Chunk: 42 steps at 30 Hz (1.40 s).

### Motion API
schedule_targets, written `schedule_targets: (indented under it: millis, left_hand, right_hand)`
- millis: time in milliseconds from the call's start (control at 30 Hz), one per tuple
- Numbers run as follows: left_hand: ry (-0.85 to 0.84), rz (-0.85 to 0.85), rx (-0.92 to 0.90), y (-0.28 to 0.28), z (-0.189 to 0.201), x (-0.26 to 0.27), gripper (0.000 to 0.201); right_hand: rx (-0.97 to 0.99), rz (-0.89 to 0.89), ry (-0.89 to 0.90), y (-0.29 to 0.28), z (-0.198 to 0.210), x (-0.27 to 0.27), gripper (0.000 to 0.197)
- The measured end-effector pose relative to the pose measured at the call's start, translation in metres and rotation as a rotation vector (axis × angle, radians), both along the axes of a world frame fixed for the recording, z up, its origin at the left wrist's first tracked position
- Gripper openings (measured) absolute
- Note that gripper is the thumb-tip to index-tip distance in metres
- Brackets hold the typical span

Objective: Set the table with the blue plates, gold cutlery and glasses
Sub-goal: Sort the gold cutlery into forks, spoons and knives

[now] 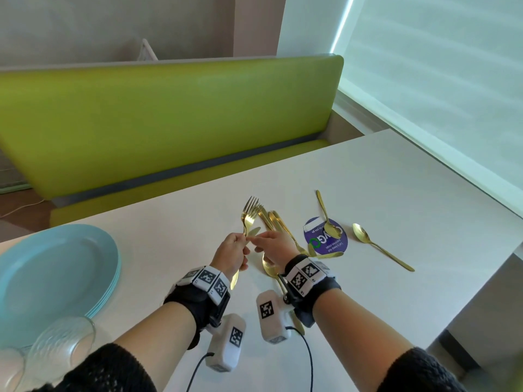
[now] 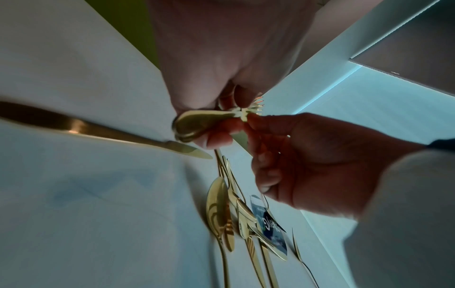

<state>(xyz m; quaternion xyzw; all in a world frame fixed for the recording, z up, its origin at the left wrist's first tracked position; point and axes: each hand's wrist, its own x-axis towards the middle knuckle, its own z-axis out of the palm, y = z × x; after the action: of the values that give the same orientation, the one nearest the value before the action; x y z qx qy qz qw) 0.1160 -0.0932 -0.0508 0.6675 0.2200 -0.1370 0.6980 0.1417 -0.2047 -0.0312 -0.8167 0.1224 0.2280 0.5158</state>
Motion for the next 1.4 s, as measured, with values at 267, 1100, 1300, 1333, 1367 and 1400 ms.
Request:
schedule_targets:
  millis: [267, 1100, 1300, 1333, 1367, 1400]
  left_hand:
    - [0.022, 0.054, -0.005, 0.020, -0.004, 0.016, 0.025]
    - [0.006, -0.006, 0.182, 0.042, -0.005, 0.025, 0.030]
    - [0.061, -0.063, 0.419, 0.044, 0.010, 0.030, 0.029]
    - [0.071, -0.096, 0.428, 0.042, 0.012, 0.030, 0.029]
    - [0.080, -0.129, 0.411, 0.039, 0.015, 0.029, 0.027]
    - [0.087, -0.164, 0.385, 0.035, 0.017, 0.028, 0.024]
  right_hand:
    - [-0.658, 0.058, -0.056, -0.063, -0.003, 0.057, 0.025]
    - [-0.655, 0.028, -0.250, -0.051, -0.009, 0.082, 0.012]
    - [-1.005, 0.708, -0.484, -0.048, 0.041, 0.067, 0.013]
    - [-1.061, 0.826, -0.529, -0.044, 0.048, 0.061, 0.018]
    - [-1.107, 0.915, -0.565, -0.039, 0.055, 0.054, 0.021]
    - [-1.139, 0.989, -0.599, -0.034, 0.058, 0.047, 0.024]
